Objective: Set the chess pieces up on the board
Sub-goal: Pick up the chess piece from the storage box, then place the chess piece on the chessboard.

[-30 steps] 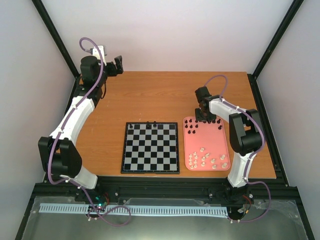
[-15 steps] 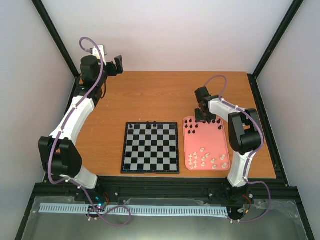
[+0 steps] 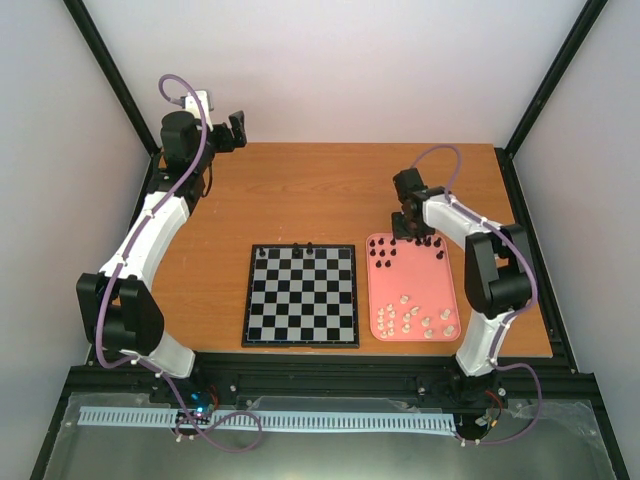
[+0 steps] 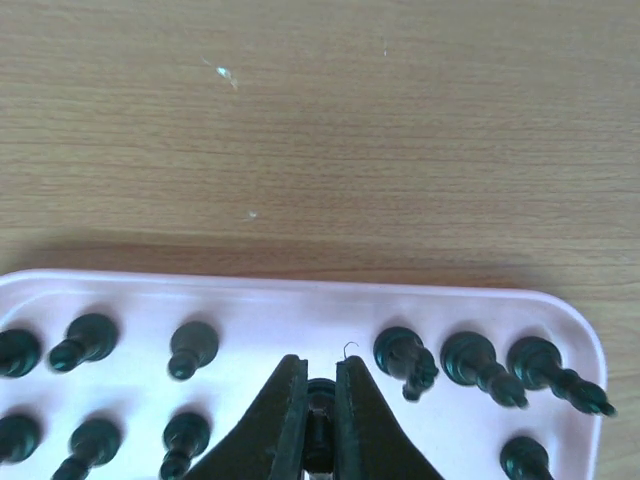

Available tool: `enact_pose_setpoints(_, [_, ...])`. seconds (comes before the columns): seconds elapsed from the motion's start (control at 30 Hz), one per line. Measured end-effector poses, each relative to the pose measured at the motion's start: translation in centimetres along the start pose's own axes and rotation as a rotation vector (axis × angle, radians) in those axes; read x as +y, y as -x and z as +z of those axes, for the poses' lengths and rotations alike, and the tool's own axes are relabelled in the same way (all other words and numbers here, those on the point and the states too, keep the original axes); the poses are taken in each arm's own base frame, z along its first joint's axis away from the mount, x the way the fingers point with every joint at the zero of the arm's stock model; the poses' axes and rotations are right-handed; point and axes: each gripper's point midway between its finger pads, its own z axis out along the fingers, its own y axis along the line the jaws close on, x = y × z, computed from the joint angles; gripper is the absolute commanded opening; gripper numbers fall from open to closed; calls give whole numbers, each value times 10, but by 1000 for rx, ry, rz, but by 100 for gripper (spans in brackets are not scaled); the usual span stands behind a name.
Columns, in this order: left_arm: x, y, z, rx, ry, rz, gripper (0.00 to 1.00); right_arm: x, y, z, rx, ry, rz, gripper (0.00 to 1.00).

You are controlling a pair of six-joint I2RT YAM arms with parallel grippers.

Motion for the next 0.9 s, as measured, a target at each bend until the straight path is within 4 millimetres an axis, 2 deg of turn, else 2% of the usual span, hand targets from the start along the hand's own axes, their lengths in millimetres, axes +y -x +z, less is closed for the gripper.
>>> enact_pose_setpoints(0.2, [0,0,0,0,0,0,100,6,18,-39,-77,35,0,3])
enact_pose_setpoints(0.3, [0,0,0,0,0,0,100,27,37,-64,-136,72,-31,3])
enact_pose_setpoints(0.4, [0,0,0,0,-1,-2,100,69,57,-93,-205,141,-96,3])
enact_pose_setpoints(0.43, [0,0,0,0,-1,-3,100,89,64,-105,-230,174,-126,3])
enact_pose_setpoints(0.57, [-1,0,0,1,-4,-7,100,160,82,-122,-272,278,-233,3])
enact_pose_setpoints(0.63, [-1,0,0,1,-4,-7,100,194,83,-118,-264,317,-287,3])
enact_pose_setpoints(0.73, [-1,1,-1,0,-4,-7,100,236,74,-104,-225,359,-362,3])
enact_pose_setpoints(0.8, [-1,3,-3,-4,-5,-7,100,260,64,-95,-192,385,-412,3])
enact_pose_setpoints(0.9, [-2,4,-3,-6,-5,-6,100,289,55,-91,-175,423,-470,3])
